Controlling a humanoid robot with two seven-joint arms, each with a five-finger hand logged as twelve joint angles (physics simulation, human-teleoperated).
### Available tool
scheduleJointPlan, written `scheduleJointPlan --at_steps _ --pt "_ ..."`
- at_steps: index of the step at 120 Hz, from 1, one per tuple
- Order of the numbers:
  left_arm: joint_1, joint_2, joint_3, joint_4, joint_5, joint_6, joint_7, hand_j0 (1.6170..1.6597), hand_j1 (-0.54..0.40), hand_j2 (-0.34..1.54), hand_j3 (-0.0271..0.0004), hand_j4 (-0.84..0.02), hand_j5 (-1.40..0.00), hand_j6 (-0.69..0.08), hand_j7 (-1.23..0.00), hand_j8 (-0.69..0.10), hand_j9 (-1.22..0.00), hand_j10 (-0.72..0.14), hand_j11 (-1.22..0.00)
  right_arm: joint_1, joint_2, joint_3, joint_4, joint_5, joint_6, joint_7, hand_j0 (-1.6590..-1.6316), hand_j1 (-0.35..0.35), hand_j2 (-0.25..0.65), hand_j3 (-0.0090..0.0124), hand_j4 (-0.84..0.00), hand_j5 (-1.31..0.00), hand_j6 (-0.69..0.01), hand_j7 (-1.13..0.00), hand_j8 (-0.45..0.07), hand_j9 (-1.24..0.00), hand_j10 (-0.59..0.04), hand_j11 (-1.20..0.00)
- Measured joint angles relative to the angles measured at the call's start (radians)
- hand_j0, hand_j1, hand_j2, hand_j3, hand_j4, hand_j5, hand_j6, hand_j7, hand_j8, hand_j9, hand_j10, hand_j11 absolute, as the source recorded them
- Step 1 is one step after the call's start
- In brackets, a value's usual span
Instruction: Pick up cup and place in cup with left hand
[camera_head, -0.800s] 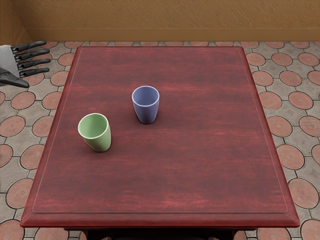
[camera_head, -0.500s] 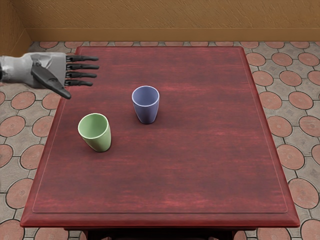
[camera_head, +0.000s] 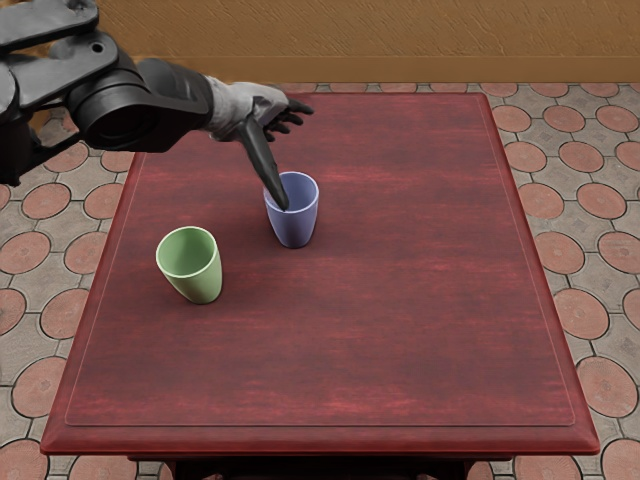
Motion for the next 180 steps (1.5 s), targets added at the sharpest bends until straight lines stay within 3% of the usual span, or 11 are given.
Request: scheduleJointPlan --at_steps 7,23,42,57,116,180 --pt "0.041 -0.012 0.003 -0.001 0.063 0.050 0.001 1.6580 0.349 0.00 0.0000 -0.002 0.00 -0.003 0.00 -0.002 0.00 -0.002 0.00 0.000 0.000 0.000 0.000 0.000 0.000 0.000 -1.6581 -0.349 0.000 0.0000 0.000 0.00 0.000 0.00 0.000 0.00 0.000 0.00" --pt "0.042 -0.088 0.007 0.002 0.163 0.105 0.002 1.6581 0.349 0.00 0.0000 -0.002 0.00 -0.002 0.00 -0.002 0.00 -0.001 0.00 0.000 0.000 0.000 0.000 0.000 0.000 0.000 -1.6581 -0.349 0.000 0.0000 0.000 0.00 -0.001 0.00 0.000 0.00 0.000 0.00" --pt "0.056 -0.109 0.032 0.007 0.222 0.130 0.002 1.6581 0.349 0.00 0.0000 -0.002 0.00 -0.002 0.00 -0.002 0.00 -0.001 0.00 0.000 0.000 0.000 0.000 0.000 0.000 0.000 -1.6581 -0.349 0.000 0.0000 0.000 0.00 -0.001 0.00 0.000 0.00 0.000 0.00" --pt "0.054 -0.109 0.057 0.011 0.234 0.136 0.002 1.6581 0.337 0.00 0.0000 -0.012 -0.01 -0.013 -0.01 -0.012 -0.01 -0.012 -0.01 0.000 0.000 0.000 0.000 0.000 0.000 0.000 -1.6581 -0.349 0.000 0.0000 0.000 0.00 -0.001 0.00 -0.001 0.00 0.000 0.00" --pt "0.055 -0.137 0.124 0.015 0.239 0.210 0.002 1.6581 0.137 0.04 0.0000 -0.179 -0.23 -0.180 -0.23 -0.180 -0.23 -0.179 -0.23 0.000 0.000 0.000 0.000 0.000 0.000 0.000 -1.6581 -0.349 0.000 0.0000 -0.001 0.00 -0.001 0.00 -0.001 0.00 0.000 0.00" --pt "0.055 -0.140 0.148 0.015 0.238 0.211 0.002 1.6581 0.026 0.06 0.0000 -0.271 -0.35 -0.272 -0.35 -0.272 -0.35 -0.271 -0.35 0.000 0.000 0.000 0.000 0.000 0.000 0.000 -1.6581 -0.349 0.000 0.0000 -0.001 0.00 -0.001 0.00 -0.001 0.00 0.000 0.00"
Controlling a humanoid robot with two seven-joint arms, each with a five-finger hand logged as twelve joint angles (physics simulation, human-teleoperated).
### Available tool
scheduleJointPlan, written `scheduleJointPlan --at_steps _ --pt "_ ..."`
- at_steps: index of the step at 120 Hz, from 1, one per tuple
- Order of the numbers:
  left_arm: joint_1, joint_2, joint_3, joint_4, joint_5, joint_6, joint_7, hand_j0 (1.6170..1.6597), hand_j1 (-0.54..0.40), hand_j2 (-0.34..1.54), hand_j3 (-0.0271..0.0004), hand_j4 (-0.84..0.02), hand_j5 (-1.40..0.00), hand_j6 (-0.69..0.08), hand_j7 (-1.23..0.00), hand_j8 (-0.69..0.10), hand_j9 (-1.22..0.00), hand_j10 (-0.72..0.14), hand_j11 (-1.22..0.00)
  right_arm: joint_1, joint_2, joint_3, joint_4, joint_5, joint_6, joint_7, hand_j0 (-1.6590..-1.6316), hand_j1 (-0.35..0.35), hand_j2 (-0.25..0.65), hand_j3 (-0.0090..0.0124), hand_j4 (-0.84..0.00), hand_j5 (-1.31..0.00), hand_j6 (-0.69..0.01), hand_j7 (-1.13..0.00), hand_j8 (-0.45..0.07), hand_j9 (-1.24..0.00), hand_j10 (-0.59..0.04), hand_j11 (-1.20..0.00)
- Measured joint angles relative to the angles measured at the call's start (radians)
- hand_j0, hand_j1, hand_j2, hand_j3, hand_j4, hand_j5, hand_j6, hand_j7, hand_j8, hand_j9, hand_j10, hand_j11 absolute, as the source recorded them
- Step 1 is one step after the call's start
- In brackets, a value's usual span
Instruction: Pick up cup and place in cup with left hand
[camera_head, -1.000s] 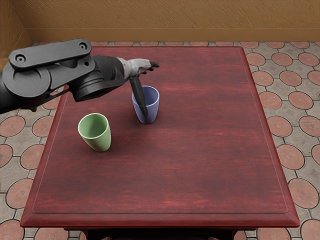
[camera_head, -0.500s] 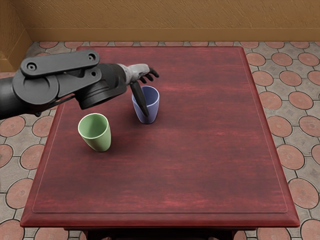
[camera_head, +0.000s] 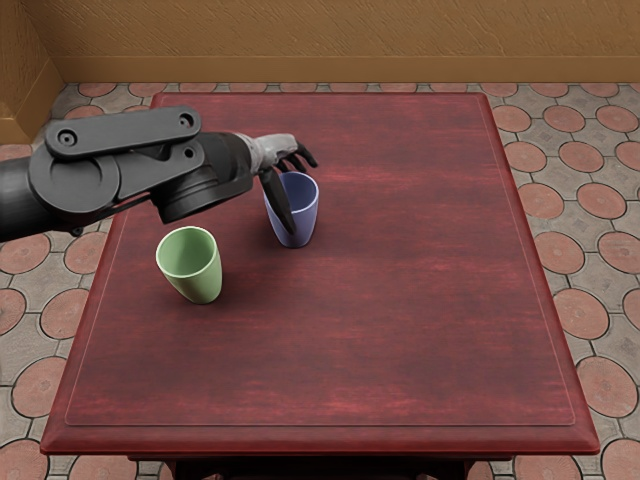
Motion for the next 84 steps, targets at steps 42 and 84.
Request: scheduleJointPlan --at_steps 42,84 --pt "0.000 -0.008 0.011 0.000 0.001 -0.002 0.000 1.6580 -0.070 0.07 0.0000 -0.360 -0.45 -0.362 -0.45 -0.310 -0.46 -0.356 -0.46 0.000 0.000 0.000 0.000 0.000 0.000 0.000 -1.6581 -0.349 0.000 0.0000 -0.001 0.00 -0.001 0.00 -0.001 0.00 0.000 0.00" --pt "0.001 -0.008 0.011 0.000 0.009 -0.026 0.002 1.6540 -0.217 0.22 0.0000 -0.493 -0.59 -0.270 -0.60 -0.200 -0.61 -0.271 -0.62 0.000 0.000 0.000 0.000 0.000 0.000 0.000 -1.6581 -0.349 0.000 0.0000 -0.001 0.00 -0.001 0.00 -0.001 0.00 0.000 0.00"
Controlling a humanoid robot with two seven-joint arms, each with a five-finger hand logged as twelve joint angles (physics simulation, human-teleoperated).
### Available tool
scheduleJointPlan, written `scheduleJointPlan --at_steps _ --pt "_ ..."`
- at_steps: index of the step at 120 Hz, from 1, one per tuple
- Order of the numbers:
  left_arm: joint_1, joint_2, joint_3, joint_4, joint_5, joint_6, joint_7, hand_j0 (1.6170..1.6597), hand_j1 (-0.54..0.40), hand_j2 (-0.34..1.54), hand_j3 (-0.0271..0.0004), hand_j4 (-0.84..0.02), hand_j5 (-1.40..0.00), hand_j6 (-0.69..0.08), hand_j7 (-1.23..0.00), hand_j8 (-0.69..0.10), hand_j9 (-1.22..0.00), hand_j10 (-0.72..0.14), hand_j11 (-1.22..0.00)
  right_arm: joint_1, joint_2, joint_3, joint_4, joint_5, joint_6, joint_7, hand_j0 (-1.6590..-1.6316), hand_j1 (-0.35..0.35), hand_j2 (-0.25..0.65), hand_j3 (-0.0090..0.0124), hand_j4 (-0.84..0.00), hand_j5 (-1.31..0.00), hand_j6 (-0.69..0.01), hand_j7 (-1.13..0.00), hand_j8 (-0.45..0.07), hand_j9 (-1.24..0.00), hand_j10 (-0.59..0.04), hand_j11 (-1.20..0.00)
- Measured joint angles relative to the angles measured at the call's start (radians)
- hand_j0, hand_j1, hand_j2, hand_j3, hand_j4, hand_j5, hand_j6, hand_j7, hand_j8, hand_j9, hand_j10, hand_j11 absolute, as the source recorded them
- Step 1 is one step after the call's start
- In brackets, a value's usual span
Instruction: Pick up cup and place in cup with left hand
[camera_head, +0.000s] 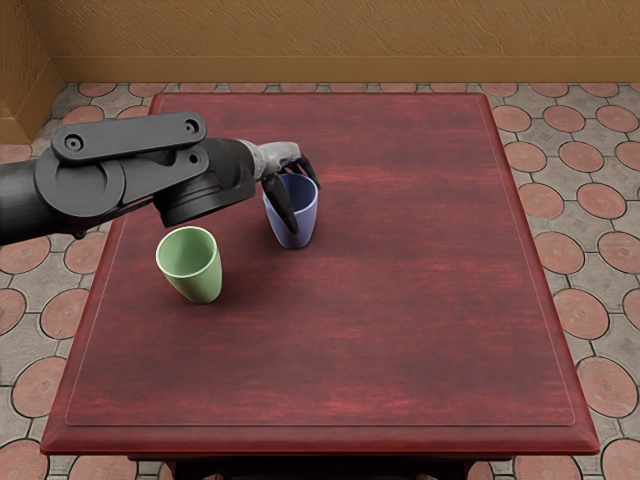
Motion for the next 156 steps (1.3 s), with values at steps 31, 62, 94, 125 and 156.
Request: scheduleJointPlan --at_steps 31,62,94,125,156 --pt "-0.051 0.010 -0.005 -0.002 -0.022 -0.021 -0.002 1.6522 -0.173 0.16 0.0000 -0.462 -0.66 -0.253 -0.66 -0.182 -0.66 -0.285 -0.66 0.000 0.000 0.000 0.000 0.000 0.000 0.000 -1.6581 -0.349 0.000 0.0000 -0.001 0.00 -0.001 0.00 -0.001 0.00 0.000 0.00" --pt "-0.073 0.115 -0.080 -0.009 -0.057 -0.126 -0.002 1.6533 -0.176 0.15 0.0000 -0.469 -0.66 -0.248 -0.67 -0.180 -0.67 -0.306 -0.66 0.000 0.000 0.000 0.000 0.000 0.000 0.000 -1.6581 -0.349 0.000 0.0000 -0.001 0.00 -0.001 0.00 -0.001 0.00 0.000 0.00" --pt "-0.113 0.255 -0.141 -0.133 -0.105 -0.196 -0.002 1.6542 -0.142 0.13 0.0000 -0.492 -0.67 -0.266 -0.68 -0.201 -0.68 -0.328 -0.65 0.000 0.000 0.000 0.000 0.000 0.000 0.000 -1.6581 -0.349 0.000 0.0000 0.000 0.00 -0.001 0.00 0.000 0.00 0.000 0.00" --pt "-0.142 0.382 -0.146 -0.260 -0.112 -0.234 -0.001 1.6557 -0.122 0.08 0.0000 -0.480 -0.65 -0.289 -0.65 -0.222 -0.65 -0.320 -0.62 0.000 0.000 0.000 0.000 0.000 0.000 0.000 -1.6581 -0.349 0.000 0.0000 0.000 0.00 0.000 0.00 0.000 0.00 0.000 0.00" --pt "-0.161 0.475 -0.158 -0.291 -0.124 -0.316 -0.002 1.6554 -0.119 0.12 0.0000 -0.461 -0.65 -0.332 -0.65 -0.256 -0.64 -0.348 -0.63 0.000 0.000 0.000 0.000 0.000 0.000 0.000 -1.6581 -0.349 0.000 0.0000 0.000 0.00 -0.001 0.00 0.000 0.00 0.000 0.00"
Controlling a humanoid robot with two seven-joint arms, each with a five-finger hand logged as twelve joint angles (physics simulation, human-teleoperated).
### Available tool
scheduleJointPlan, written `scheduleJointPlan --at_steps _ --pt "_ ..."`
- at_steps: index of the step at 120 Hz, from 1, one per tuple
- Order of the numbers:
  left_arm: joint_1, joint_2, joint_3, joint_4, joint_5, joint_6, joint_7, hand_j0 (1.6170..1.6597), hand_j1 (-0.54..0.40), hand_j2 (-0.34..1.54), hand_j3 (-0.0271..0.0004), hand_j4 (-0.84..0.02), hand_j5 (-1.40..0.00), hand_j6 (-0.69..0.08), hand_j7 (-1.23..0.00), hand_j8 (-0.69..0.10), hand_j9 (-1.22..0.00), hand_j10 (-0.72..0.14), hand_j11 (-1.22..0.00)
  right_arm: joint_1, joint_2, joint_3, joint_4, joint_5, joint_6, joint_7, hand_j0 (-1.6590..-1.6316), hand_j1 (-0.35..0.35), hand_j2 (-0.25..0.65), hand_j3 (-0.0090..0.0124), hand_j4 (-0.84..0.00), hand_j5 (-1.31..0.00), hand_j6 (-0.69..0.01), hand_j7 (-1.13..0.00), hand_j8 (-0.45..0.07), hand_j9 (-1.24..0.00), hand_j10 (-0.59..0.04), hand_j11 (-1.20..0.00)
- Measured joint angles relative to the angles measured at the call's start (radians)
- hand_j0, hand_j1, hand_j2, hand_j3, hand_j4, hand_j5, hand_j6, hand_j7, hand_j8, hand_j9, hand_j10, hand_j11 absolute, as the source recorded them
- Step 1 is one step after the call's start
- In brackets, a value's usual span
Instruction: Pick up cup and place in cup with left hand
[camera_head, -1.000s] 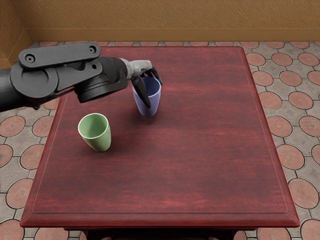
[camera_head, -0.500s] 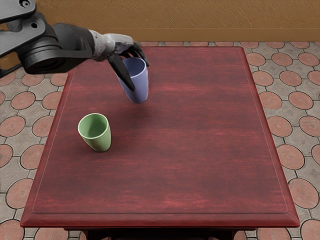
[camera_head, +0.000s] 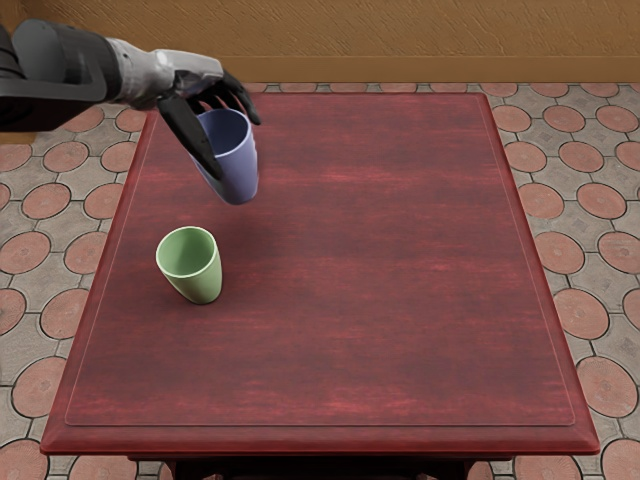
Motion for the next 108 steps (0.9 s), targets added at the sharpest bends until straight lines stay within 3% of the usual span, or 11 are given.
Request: scheduleJointPlan --at_steps 41,108 --pt "0.002 0.097 -0.001 -0.006 -0.009 -0.111 0.000 1.6548 -0.118 0.11 0.0000 -0.454 -0.65 -0.328 -0.65 -0.253 -0.64 -0.342 -0.64 0.000 0.000 0.000 0.000 0.000 0.000 0.000 -1.6581 -0.349 0.000 0.0000 0.000 0.00 -0.001 0.00 0.000 0.00 0.000 0.00" --pt "0.015 0.155 0.008 -0.039 -0.016 -0.199 0.000 1.6547 -0.123 0.11 0.0000 -0.453 -0.65 -0.324 -0.65 -0.249 -0.64 -0.340 -0.64 0.000 0.000 0.000 0.000 0.000 0.000 0.000 -1.6581 -0.349 0.000 0.0000 0.000 0.00 -0.001 0.00 0.000 0.00 0.000 0.00"
